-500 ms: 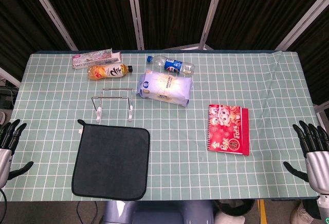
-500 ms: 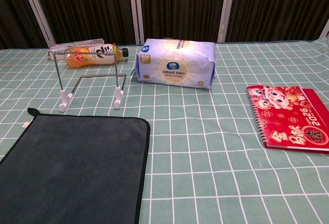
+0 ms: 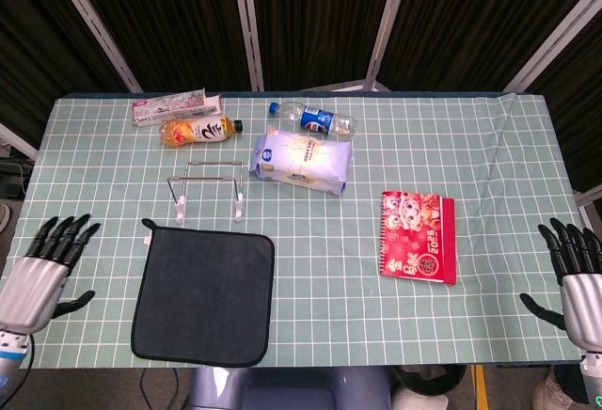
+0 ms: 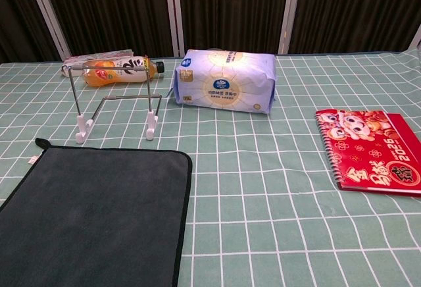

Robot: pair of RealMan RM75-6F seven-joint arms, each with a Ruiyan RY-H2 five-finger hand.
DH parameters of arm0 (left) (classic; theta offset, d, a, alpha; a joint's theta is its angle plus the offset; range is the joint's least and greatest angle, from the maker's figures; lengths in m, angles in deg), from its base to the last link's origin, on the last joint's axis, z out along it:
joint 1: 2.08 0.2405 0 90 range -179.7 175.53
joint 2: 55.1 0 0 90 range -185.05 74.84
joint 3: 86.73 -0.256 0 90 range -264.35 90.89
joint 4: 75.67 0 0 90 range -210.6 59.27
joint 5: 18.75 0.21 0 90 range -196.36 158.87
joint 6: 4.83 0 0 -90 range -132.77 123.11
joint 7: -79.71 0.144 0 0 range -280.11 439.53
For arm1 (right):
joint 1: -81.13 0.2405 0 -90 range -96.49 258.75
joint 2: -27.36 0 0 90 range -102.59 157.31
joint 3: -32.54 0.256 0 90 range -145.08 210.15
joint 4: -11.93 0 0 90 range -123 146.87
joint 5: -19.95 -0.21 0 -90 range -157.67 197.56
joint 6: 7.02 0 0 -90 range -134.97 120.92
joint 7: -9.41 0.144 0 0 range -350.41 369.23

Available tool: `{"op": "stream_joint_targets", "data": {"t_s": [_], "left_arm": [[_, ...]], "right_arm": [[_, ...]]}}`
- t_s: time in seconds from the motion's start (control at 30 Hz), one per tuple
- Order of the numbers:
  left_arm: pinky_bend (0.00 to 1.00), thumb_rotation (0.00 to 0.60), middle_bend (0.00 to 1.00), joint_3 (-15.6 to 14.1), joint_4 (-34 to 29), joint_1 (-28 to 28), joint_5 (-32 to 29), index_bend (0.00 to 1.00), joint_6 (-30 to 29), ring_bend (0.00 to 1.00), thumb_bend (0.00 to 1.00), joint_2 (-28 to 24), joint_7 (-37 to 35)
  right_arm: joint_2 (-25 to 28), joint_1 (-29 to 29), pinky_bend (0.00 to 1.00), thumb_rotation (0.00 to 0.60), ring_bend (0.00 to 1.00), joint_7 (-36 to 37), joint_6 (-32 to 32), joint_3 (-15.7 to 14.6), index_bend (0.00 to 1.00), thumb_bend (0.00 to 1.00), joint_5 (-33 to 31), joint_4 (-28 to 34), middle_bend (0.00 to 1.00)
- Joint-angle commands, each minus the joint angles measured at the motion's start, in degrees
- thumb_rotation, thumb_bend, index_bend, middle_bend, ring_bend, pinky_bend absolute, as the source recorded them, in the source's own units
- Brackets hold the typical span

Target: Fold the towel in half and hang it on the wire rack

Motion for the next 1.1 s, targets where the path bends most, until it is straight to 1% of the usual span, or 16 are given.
{"op": "stream_joint_targets", "data": {"t_s": [0.03, 0.1, 0.17, 0.23, 0.4, 0.43, 0.47, 0.5, 0.6, 0.7, 0.93, 1.1], "left_arm": [[0.0, 0.6, 0.0, 1.0, 3.2, -8.7, 8.5, 0.02, 7.1, 0.0, 0.05, 2.7, -1.0], [0.0, 0.6, 0.0, 1.5, 4.1, -11.6, 10.3, 0.09, 9.7, 0.0, 0.17, 4.1, -0.6], [0.0, 0.6, 0.0, 1.9, 4.5, -14.9, 11.9, 0.15, 12.9, 0.0, 0.24, 5.8, -0.1], [0.0, 0.6, 0.0, 2.3, 4.8, -17.4, 12.8, 0.2, 15.5, 0.0, 0.28, 7.2, 0.6], [0.0, 0.6, 0.0, 2.9, 5.6, -23.0, 13.4, 0.29, 22.1, 0.0, 0.35, 10.9, 1.7], [0.0, 0.6, 0.0, 3.0, 6.2, -24.6, 13.4, 0.3, 23.9, 0.0, 0.36, 12.2, 1.6], [0.0, 0.6, 0.0, 2.5, 7.5, -27.3, 14.2, 0.31, 26.9, 0.0, 0.37, 14.7, 0.7], [0.0, 0.6, 0.0, 2.1, 8.7, -28.8, 14.5, 0.32, 28.3, 0.0, 0.39, 16.3, -0.5], [0.0, 0.6, 0.0, 0.6, 12.0, -31.6, 16.1, 0.34, 29.3, 0.0, 0.42, 18.8, -2.7], [0.0, 0.6, 0.0, -1.0, 15.9, -33.6, 17.6, 0.34, 29.8, 0.0, 0.42, 21.5, -2.6], [0.0, 0.6, 0.0, -4.4, 21.7, -35.1, 17.3, 0.35, 29.0, 0.0, 0.42, 25.6, -4.3], [0.0, 0.6, 0.0, -6.1, 24.6, -35.6, 17.1, 0.36, 27.3, 0.0, 0.42, 27.8, -5.4]], "right_arm": [[0.1, 0.1, 0.0, 0.6, 0.0, -0.6, 0.5, 0.3, 0.0, 0.0, -0.9, 0.3, 0.0], [0.2, 0.0, 0.0, 0.6, 0.0, -0.9, 0.7, 0.4, 0.0, 0.0, -1.6, 0.5, 0.0], [0.3, 0.0, 0.0, 0.6, 0.0, -1.0, 0.7, 0.7, 0.0, 0.0, -2.3, 0.8, 0.0], [0.3, -0.1, 0.0, 0.6, 0.0, -1.3, 0.6, 1.0, 0.0, 0.0, -2.9, 0.9, 0.0], [0.2, 0.0, 0.0, 0.6, 0.0, -1.9, 1.1, 1.5, 0.0, 0.0, -4.5, 1.0, 0.0], [0.2, 0.1, 0.0, 0.6, 0.0, -2.0, 1.5, 1.6, 0.0, 0.0, -5.1, 0.9, 0.0], [0.1, 0.2, 0.0, 0.6, 0.0, -1.9, 2.2, 1.9, 0.0, 0.0, -6.5, 0.6, 0.0], [0.1, 0.2, 0.0, 0.6, 0.0, -1.9, 2.6, 2.0, 0.0, 0.0, -7.1, 0.4, 0.0], [0.0, 0.4, 0.0, 0.6, 0.0, -1.8, 3.1, 2.3, 0.0, 0.0, -7.9, 0.2, 0.0], [0.0, 0.4, 0.0, 0.6, 0.0, -1.5, 3.4, 2.4, 0.0, 0.0, -8.5, -0.1, 0.0], [0.1, 0.4, 0.0, 0.6, 0.0, -1.2, 3.7, 2.5, 0.0, 0.0, -9.0, -0.4, 0.0], [0.1, 0.4, 0.0, 0.6, 0.0, -1.1, 3.8, 2.5, 0.0, 0.0, -9.1, -0.4, 0.0]]}}
